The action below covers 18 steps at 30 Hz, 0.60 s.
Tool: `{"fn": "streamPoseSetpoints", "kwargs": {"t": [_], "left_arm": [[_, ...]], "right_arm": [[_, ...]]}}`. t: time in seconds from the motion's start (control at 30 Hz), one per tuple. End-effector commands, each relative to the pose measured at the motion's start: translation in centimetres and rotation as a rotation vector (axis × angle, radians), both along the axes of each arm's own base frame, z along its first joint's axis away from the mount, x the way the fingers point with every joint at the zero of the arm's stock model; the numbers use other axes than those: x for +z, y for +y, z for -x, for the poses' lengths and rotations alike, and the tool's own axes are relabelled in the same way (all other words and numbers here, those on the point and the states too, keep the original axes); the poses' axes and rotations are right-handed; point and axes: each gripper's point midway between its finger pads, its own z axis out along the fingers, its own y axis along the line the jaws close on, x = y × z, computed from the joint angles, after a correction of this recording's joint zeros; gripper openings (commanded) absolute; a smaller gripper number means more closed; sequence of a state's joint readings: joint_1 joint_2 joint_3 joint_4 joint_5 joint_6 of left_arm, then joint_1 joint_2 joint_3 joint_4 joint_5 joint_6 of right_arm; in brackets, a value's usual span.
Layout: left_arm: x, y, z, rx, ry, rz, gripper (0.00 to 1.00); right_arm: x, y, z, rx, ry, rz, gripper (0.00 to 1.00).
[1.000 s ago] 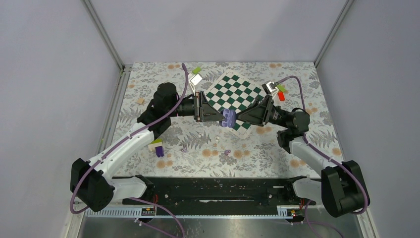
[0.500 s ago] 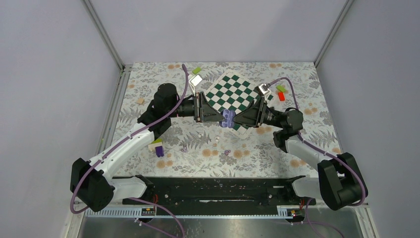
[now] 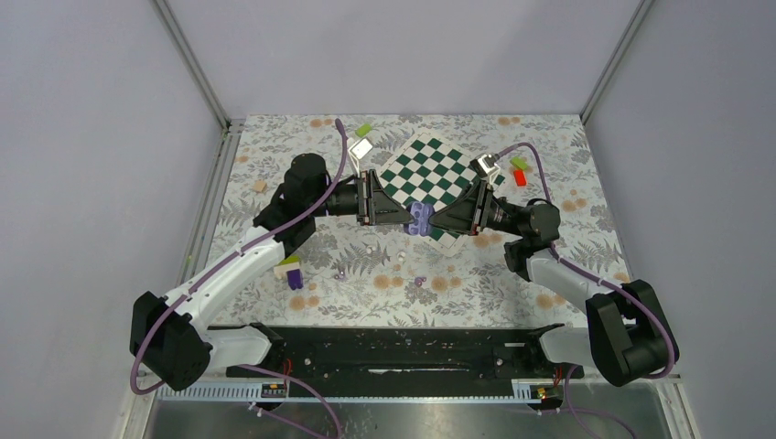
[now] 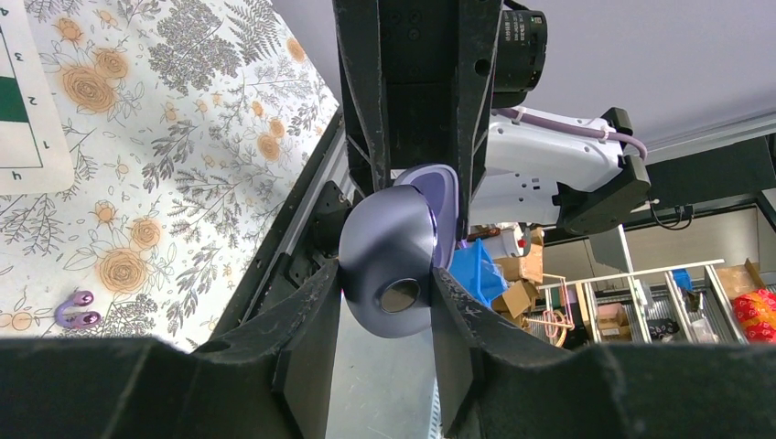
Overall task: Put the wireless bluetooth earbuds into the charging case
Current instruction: Pass from the left arm to the right
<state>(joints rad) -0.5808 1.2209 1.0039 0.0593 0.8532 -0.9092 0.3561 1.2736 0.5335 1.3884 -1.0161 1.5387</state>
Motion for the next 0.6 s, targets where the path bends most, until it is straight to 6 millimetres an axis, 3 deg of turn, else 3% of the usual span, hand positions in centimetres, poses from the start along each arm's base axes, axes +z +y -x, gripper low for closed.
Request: {"fn": "streamPoseSetpoints", "kwargs": {"t": [0.0, 0.07, 0.37, 0.57], "left_arm": [[2.45, 0.22, 0.48, -0.014, -0.09, 0.047, 0.29], [2.39, 0.24, 0.48, -0.013, -0.089, 0.046, 0.29], [2.35, 0.24, 0.32, -0.004, -0.089, 0.042, 0.29], [2.31, 0.25, 0.25, -0.002, -0.086, 0.035, 0.29]], "right_arm": [[1.51, 0.08, 0.77, 0.028, -0.086, -0.014, 0.46], [1.57, 0.06, 0.86, 0.03, -0.088, -0.015, 0.52], [1.77, 0.15, 1.41, 0.048, -0.109, -0.006, 0.61], [1.38, 0.44, 1.48, 0.046, -0.103, 0.003, 0.58]]}}
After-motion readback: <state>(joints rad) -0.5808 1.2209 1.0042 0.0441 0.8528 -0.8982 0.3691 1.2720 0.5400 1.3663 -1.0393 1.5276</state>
